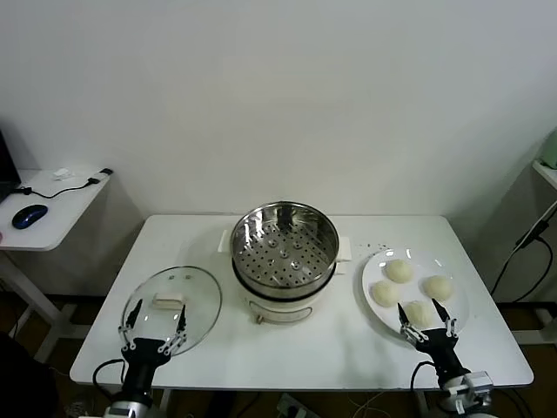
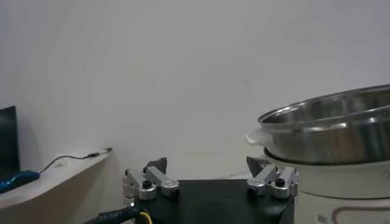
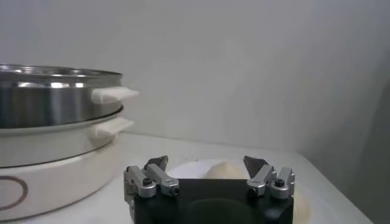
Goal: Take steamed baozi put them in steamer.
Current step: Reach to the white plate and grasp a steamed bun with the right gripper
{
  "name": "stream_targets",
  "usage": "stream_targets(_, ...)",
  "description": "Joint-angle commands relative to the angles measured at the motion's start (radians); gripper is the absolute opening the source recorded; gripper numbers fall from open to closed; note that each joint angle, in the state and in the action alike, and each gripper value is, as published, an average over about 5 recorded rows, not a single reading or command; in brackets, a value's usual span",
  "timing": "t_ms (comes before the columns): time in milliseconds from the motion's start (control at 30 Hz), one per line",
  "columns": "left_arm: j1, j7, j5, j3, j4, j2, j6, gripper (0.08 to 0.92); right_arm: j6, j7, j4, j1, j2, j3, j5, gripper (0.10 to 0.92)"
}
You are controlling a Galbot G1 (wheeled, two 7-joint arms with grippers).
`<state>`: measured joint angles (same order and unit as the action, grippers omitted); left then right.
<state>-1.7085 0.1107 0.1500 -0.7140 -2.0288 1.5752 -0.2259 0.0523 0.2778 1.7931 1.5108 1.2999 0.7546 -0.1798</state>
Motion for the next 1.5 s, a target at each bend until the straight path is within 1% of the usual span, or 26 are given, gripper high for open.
stream_targets(33,0.0,-0.004,0.005,-0.001,0.004,0.001,0.001,0.823,-0.032,0.041,-0.001,-0.028,-0.045,0.001,0.021,0.823)
stream_targets(100,0.002,-0.006,0.004,-0.002,0.003,-0.001,0.002,0.823,-0.081,0.094,-0.012,-0.063,-0.128,-0.001,0.064,0.823)
stream_targets(200,0.003,-0.01,0.001,-0.001,0.004,-0.003,0.002,0.823,-0.155,0.207,-0.048,-0.14,-0.319,-0.031,0.127,0.823)
stream_targets(300,0.0,-0.013,-0.001,0.0,0.006,-0.003,0.0,0.823,-0.219,0.317,-0.093,-0.214,-0.505,-0.082,0.136,0.823)
stream_targets(400,-0.004,-0.013,-0.005,0.001,0.009,-0.006,-0.004,0.823,-0.27,0.437,-0.168,-0.322,-0.709,-0.183,0.156,0.823)
stream_targets(467,-0.006,-0.013,-0.008,0.0,0.013,-0.009,-0.007,0.823,-0.277,0.501,-0.232,-0.434,-0.811,-0.29,0.171,0.823)
stream_targets(533,-0.008,-0.014,-0.012,-0.001,0.016,-0.011,-0.01,0.823,-0.275,0.562,-0.294,-0.577,-0.87,-0.425,0.183,0.823)
stream_targets(633,-0.011,-0.016,-0.02,-0.004,0.016,-0.012,-0.011,0.823,-0.259,0.659,-0.38,-0.847,-0.91,-0.702,0.198,0.823)
stream_targets(733,-0.014,-0.018,-0.023,-0.008,0.017,-0.013,-0.011,0.823,-0.221,0.752,-0.481,-1.156,-0.901,-1.019,0.24,0.823)
stream_targets(800,-0.016,-0.02,-0.024,-0.011,0.017,-0.013,-0.01,0.823,-0.175,0.807,-0.559,-1.335,-0.863,-1.188,0.293,0.823)
stream_targets(933,-0.019,-0.021,-0.027,-0.016,0.02,-0.013,-0.011,0.823,-0.077,0.888,-0.725,-1.546,-0.751,-1.36,0.398,0.823)
stream_targets(1100,-0.019,-0.024,-0.026,-0.02,0.028,-0.013,-0.009,0.823,-0.035,0.936,-0.895,-1.627,-0.608,-1.432,0.446,0.823)
stream_targets(1267,-0.014,-0.025,-0.024,-0.024,0.037,-0.014,-0.006,0.823,0.007,0.936,-1.038,-1.629,-0.475,-1.417,0.499,0.823)
stream_targets(1500,-0.006,-0.025,-0.02,-0.03,0.054,-0.015,-0.002,0.823,0.029,0.922,-1.177,-1.58,-0.357,-1.357,0.54,0.823)
